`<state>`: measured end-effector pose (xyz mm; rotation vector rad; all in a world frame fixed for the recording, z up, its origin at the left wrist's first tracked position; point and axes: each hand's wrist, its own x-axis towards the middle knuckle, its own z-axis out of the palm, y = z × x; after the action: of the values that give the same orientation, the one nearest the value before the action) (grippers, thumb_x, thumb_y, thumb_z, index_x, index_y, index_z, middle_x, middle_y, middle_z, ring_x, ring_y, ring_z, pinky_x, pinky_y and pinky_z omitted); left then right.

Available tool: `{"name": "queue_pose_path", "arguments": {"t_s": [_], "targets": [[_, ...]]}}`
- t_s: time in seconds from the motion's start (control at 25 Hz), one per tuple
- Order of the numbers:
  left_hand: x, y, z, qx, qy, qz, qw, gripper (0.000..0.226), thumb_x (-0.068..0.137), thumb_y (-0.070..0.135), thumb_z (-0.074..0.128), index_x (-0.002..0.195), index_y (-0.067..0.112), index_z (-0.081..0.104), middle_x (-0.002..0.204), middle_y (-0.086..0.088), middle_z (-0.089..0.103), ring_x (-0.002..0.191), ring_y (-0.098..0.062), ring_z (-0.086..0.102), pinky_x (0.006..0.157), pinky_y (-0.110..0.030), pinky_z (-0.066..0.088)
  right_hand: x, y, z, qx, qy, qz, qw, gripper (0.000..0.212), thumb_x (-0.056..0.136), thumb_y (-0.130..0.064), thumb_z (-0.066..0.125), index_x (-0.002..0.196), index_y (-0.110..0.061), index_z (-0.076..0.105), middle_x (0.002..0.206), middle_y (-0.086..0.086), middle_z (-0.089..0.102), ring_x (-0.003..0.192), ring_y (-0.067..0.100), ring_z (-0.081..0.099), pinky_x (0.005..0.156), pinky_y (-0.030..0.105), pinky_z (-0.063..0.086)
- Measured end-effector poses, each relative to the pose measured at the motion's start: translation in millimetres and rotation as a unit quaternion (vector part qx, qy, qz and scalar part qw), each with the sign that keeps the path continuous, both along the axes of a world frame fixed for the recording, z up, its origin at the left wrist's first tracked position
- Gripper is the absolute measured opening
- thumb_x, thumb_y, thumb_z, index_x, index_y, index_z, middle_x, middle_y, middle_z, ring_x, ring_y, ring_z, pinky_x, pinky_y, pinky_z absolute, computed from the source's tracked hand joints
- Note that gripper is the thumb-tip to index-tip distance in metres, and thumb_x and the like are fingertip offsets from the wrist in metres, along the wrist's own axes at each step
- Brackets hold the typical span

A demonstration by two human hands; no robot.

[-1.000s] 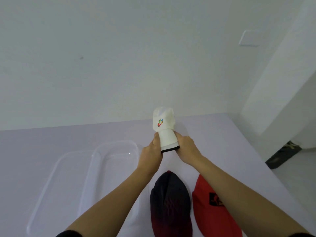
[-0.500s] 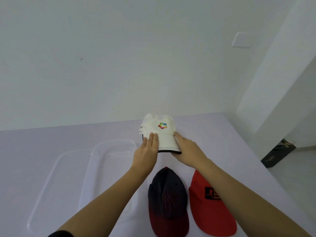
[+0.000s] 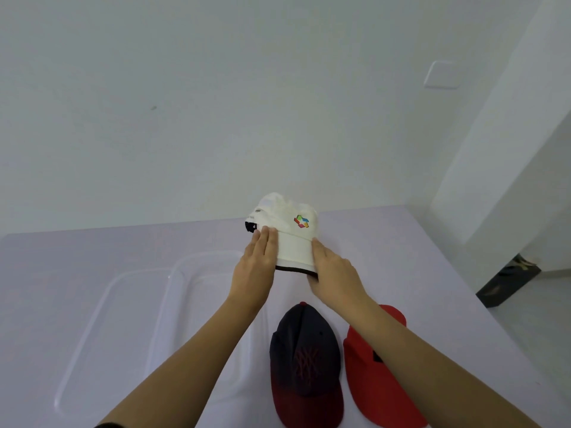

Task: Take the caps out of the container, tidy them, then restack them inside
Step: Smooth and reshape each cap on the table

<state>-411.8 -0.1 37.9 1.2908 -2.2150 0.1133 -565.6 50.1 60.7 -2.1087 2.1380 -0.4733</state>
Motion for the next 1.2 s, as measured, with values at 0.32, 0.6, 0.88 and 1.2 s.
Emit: {"name": "queue_pose_path", "arguments": {"t_s": [0.32,0.6,0.88,1.2], "targets": [[-8.0,9.1,0.0,0.033,0.059,0.011,0.998,0.072,0.064,-0.005,0.079,0.127,-0.015,0.045,0.126,-0.033,0.054,0.102,-0.047,0.062,0.07,-0.048,0.058,3.7,7.6,-8.7,-0.038,0.01,0.003,0.999,0.066,0.09,-0.004,0.048,0.146,0.0,0.013,0.139,0.022,0.045,0.075,0.033,0.063,0.063,0.037,0.049],[-29.0,30.2,-5.0,0.131,0.321,0.023,0.938,0.051,0.093,0.01,0.051,0.142,0.02,0.04,0.108,-0.004,0.065,0.087,-0.019,0.059,0.072,-0.014,0.046,17.7,16.1,-3.2,-0.091,-0.146,-0.013,0.985,0.069,0.088,-0.005,0.055,0.146,-0.006,0.017,0.104,0.022,0.064,0.087,0.034,0.062,0.078,0.039,0.05],[0.1,25.8,-10.8,0.091,0.227,0.012,0.97,0.071,0.082,-0.01,0.059,0.145,0.002,0.028,0.14,-0.023,0.047,0.115,-0.041,0.056,0.084,-0.043,0.052,4.1,23.1,-1.0,-0.117,-0.12,0.05,0.985,0.067,0.085,-0.007,0.059,0.144,-0.006,0.027,0.124,0.017,0.058,0.096,0.032,0.062,0.085,0.04,0.054],[-7.2,25.9,14.3,0.095,0.148,0.007,0.984,0.054,0.083,-0.003,0.056,0.136,-0.001,0.043,0.124,-0.023,0.06,0.085,-0.04,0.064,0.062,-0.036,0.047,-1.0,13.0,3.0,-0.111,-0.026,0.005,0.993,0.06,0.073,0.005,0.069,0.129,0.006,0.048,0.099,0.024,0.068,0.06,0.034,0.064,0.051,0.037,0.053]]}}
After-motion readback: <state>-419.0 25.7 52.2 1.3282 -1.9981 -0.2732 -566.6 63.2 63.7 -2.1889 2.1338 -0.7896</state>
